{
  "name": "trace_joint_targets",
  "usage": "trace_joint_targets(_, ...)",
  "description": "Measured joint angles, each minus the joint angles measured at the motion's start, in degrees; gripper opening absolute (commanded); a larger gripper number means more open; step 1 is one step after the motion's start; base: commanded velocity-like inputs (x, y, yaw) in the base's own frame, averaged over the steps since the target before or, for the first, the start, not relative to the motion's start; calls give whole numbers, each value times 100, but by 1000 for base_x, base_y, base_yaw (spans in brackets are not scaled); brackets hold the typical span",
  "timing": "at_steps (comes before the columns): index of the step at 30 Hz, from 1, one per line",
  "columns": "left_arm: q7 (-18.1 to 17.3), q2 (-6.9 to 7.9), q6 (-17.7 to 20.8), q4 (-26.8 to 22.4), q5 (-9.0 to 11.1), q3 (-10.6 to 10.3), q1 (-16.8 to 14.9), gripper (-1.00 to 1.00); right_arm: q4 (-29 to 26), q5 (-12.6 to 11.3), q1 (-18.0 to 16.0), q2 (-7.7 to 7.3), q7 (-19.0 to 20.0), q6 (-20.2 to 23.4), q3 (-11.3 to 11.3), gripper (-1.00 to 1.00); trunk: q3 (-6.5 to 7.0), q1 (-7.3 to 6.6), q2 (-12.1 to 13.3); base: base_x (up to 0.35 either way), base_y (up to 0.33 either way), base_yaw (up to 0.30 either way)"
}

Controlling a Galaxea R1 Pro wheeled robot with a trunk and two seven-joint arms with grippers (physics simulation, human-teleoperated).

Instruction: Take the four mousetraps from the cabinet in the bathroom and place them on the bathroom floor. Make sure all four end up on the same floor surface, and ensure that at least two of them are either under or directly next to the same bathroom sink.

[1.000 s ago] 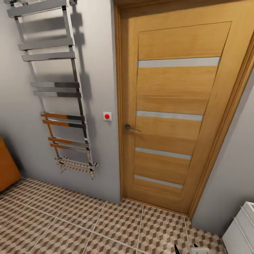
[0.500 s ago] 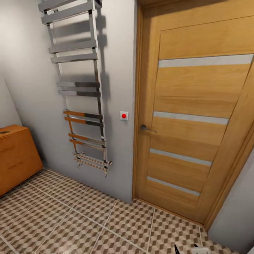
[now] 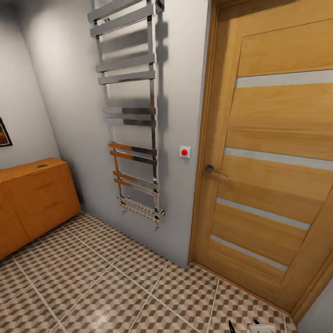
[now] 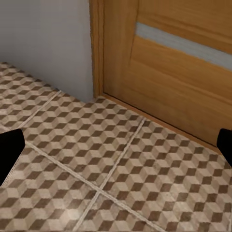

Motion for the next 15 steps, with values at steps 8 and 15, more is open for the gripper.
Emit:
trace_joint_targets(8, 0, 0, 0, 0, 0, 0, 0, 100, 0, 2, 0, 0, 1, 0, 0, 100, 0, 0, 0, 0, 0, 288)
trace_joint_targets(15, 0, 0, 0, 0, -1, -1, 0, 100, 0, 2, 0, 4, -1, 0, -1, 100, 0, 0, -1, 0, 0, 288)
